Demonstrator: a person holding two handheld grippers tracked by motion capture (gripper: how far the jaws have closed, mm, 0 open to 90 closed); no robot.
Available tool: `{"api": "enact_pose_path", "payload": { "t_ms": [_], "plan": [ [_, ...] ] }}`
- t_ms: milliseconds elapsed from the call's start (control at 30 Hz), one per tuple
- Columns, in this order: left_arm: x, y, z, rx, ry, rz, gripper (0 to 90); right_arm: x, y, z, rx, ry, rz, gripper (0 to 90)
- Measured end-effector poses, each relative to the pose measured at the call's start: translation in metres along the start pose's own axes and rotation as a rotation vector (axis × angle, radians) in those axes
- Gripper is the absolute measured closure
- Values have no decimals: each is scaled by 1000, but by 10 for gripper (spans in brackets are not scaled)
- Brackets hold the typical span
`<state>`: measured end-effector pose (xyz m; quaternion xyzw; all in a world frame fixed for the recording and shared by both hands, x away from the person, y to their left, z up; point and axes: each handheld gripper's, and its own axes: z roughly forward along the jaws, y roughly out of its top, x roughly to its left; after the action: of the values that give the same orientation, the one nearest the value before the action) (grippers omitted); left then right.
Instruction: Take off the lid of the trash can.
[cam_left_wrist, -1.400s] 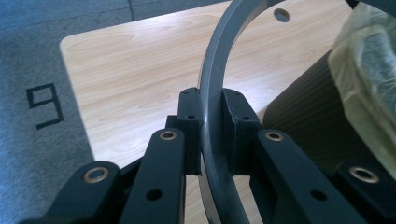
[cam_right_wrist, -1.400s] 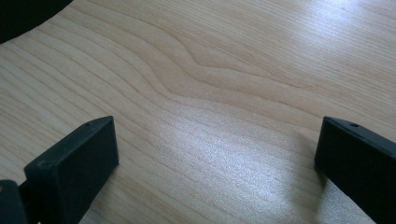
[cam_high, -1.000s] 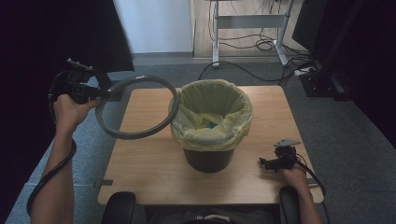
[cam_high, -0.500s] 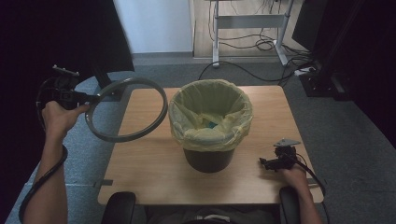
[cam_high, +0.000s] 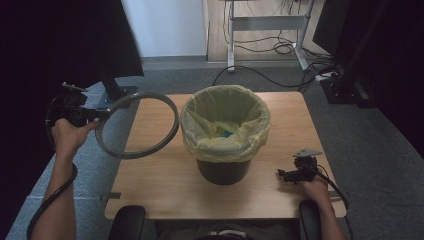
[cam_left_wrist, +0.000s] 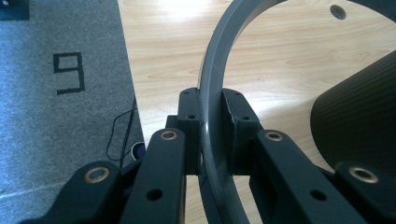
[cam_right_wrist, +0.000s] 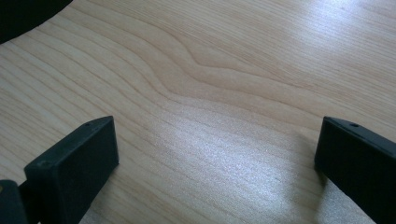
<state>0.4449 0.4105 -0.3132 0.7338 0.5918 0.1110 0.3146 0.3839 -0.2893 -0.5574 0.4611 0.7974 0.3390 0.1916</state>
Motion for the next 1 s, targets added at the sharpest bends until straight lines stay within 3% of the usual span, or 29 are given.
{"api": "enact_pose_path", "payload": {
  "t_ms": [1000],
  "plan": [
    [11, -58, 88, -10, 8, -51, 787, 0, 0, 0, 1, -1, -2, 0]
  ]
}}
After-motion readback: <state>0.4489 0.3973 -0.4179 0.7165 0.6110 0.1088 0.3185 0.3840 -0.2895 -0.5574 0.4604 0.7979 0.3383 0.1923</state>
